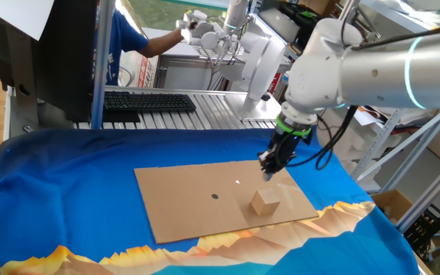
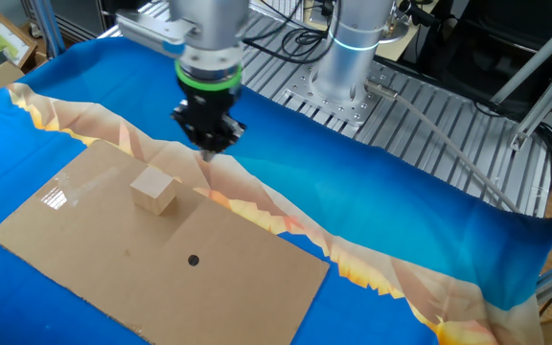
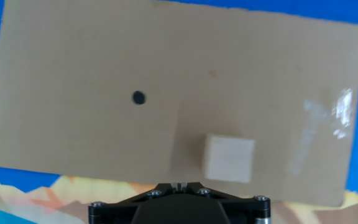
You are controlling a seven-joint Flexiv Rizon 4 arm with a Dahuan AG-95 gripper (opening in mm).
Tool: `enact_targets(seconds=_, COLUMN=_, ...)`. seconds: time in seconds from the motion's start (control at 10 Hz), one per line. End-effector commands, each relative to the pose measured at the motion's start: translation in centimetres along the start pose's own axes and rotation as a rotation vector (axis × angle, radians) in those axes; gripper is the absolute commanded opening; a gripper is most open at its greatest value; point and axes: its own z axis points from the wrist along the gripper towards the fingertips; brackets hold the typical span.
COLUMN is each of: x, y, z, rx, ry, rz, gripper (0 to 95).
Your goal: Use the gripper to push the small block from left to right
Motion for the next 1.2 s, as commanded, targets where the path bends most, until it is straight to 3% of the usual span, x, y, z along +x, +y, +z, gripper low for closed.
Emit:
enact_targets(seconds=0.1, x=-0.33, y=-2.51, z=0.02, rx=-0.007, ry=0.004, rz=-0.034, gripper=0.0)
enact_targets(seconds=0.3, x=-0.49, y=-3.23, z=0.22, rx=0.022, ry=-0.001, rz=-0.011, gripper=0.0)
enact_targets(seconds=0.7, x=-0.62, y=-3.22, z=0.59, rx=-0.006, ry=0.009, rz=0.019, gripper=0.0)
enact_targets(seconds=1.2, x=-0.66, y=-3.22, z=0.71, rx=-0.005, ry=0.017, rz=0.028, gripper=0.0)
